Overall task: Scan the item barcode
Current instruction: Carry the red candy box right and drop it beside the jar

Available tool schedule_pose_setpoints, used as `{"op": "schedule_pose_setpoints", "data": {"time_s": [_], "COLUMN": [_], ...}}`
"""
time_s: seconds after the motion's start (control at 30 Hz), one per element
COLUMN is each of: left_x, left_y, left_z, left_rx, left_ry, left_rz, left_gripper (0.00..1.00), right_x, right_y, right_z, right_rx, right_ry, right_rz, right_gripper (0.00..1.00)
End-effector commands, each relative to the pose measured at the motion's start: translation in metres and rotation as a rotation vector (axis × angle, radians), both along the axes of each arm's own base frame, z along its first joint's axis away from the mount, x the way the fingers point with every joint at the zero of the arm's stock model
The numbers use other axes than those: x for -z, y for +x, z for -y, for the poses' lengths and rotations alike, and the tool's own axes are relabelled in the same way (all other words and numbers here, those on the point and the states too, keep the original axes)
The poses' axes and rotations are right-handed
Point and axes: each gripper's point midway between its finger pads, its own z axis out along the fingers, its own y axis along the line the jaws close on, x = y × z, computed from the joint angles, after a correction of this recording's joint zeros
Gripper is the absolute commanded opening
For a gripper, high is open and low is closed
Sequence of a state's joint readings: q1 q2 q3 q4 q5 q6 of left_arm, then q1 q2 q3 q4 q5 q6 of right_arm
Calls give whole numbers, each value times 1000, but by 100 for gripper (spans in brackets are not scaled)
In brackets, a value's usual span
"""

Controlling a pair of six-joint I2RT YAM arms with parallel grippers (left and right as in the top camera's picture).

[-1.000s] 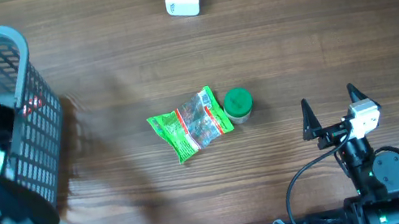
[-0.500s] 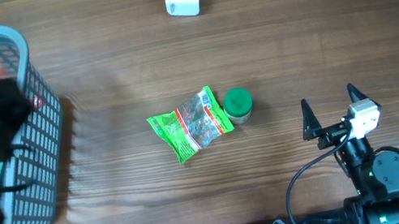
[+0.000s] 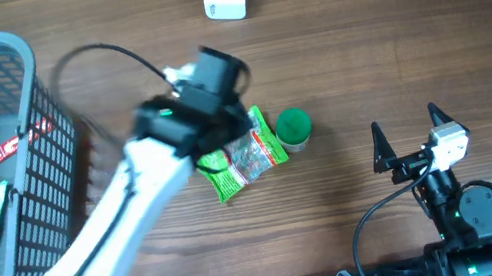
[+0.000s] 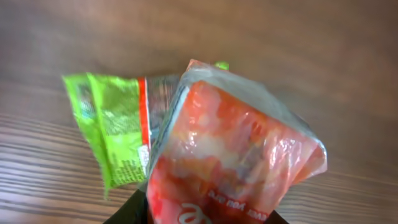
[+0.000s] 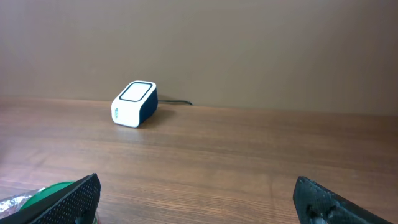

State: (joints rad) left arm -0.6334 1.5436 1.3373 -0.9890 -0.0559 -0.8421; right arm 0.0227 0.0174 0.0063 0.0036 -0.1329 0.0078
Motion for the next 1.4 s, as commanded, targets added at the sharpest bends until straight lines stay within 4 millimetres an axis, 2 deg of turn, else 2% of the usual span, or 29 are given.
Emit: {"op": "schedule_pose_setpoints", "data": {"time_s": [0.0,0.13,0.47,0.73,0.83,0.9,1.03,1.17,1.27,1.37], "left_x": [43,62,61,29,17,18,40,80,97,100], "left_y": [-13,-25,-42,-22,-12,-7,-11,-22,-28,-33], "left_z": [21,35,69,143,158,165,176,185,187,189], "left_rx": [-10,18,74,515,537,539,568,590,606,619], "left_ry": [52,85,40,-116,-170,-192,-211,-202,-205,-218], "left_rz": [-73,-116,-93,173,242,260,208,113,60,37], "left_gripper": [29,29,30,36,45,47,40,28,28,33], "right_x": [-1,-1,-1,-1,-1,-1,-1,-1,-1,-1], "right_y": [0,0,0,0,0,0,0,0,0,0], "right_z": [2,2,2,2,2,2,2,2,2,2], "right_rx": [10,10,10,10,10,10,10,10,10,10], "right_ry": [18,18,18,18,18,18,18,18,18,18], "right_rz": [5,5,5,5,5,5,5,5,5,5], "right_gripper": [100,100,100,100,100,100,100,100,100,99]}}
